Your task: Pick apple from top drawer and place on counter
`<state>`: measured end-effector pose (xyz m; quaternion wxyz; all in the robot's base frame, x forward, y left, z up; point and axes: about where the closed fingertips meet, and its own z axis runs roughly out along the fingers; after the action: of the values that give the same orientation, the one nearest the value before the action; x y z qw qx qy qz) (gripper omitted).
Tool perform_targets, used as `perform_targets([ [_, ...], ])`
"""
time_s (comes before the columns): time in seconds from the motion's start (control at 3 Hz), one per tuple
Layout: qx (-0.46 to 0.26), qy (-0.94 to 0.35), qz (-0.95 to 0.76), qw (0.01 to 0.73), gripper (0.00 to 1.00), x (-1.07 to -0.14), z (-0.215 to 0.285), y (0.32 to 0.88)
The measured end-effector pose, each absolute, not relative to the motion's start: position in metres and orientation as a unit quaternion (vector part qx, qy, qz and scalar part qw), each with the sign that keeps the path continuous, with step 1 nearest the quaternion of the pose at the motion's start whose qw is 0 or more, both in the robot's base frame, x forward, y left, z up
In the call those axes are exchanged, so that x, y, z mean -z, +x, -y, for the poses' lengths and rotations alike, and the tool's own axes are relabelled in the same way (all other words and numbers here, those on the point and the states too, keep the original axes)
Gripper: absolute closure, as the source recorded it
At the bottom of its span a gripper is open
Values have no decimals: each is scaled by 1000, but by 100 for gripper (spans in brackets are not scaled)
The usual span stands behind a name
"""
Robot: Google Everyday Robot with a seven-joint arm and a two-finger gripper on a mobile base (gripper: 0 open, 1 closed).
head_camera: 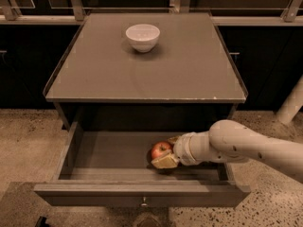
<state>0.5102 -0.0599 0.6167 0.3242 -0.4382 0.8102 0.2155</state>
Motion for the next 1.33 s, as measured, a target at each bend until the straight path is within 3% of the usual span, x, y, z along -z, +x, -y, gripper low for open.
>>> perform_targets([
  [0.33, -216, -438, -810, 324, 89, -617, 60, 510],
  [0.67, -231, -441, -799, 338, 100, -649, 67, 492],
  [1.33, -186, -439, -789, 387, 100, -772, 87, 419],
])
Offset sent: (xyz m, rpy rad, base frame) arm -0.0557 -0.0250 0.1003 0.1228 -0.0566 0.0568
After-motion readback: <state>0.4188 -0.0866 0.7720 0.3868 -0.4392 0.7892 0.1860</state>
